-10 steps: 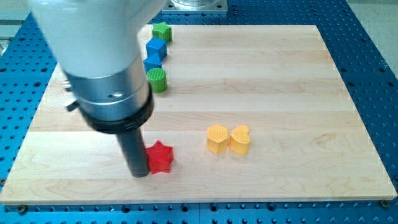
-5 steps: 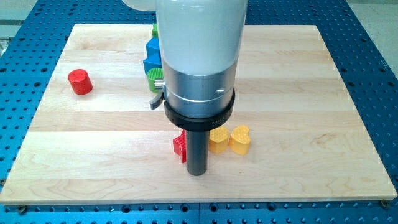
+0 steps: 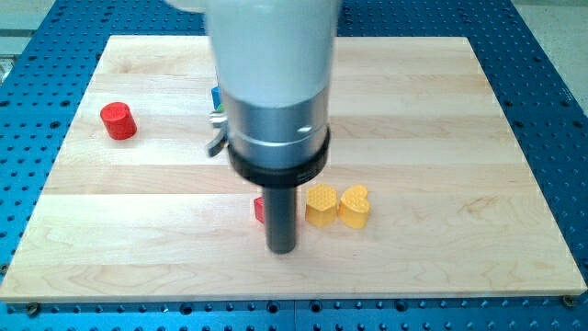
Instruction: Push the red star left beside the yellow blocks
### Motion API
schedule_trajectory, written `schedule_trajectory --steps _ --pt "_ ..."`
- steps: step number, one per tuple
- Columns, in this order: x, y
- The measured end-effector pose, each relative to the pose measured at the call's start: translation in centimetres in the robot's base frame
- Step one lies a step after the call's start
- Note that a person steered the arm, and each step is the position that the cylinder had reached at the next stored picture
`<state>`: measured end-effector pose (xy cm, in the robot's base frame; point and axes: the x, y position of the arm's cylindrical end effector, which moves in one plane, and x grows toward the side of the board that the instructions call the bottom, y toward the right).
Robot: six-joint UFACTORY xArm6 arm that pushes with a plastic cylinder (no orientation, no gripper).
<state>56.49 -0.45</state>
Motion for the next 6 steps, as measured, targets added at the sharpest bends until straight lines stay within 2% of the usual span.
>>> schedule_trajectory --steps 1,2,3,4,5,6 --pt "-0.3 0.7" --pt "4.6 -1.3" --pt "3.8 -8.5" --pt "-1.1 -19.0" --pt "-9.3 -27.0" --pt "-19.2 -30.0"
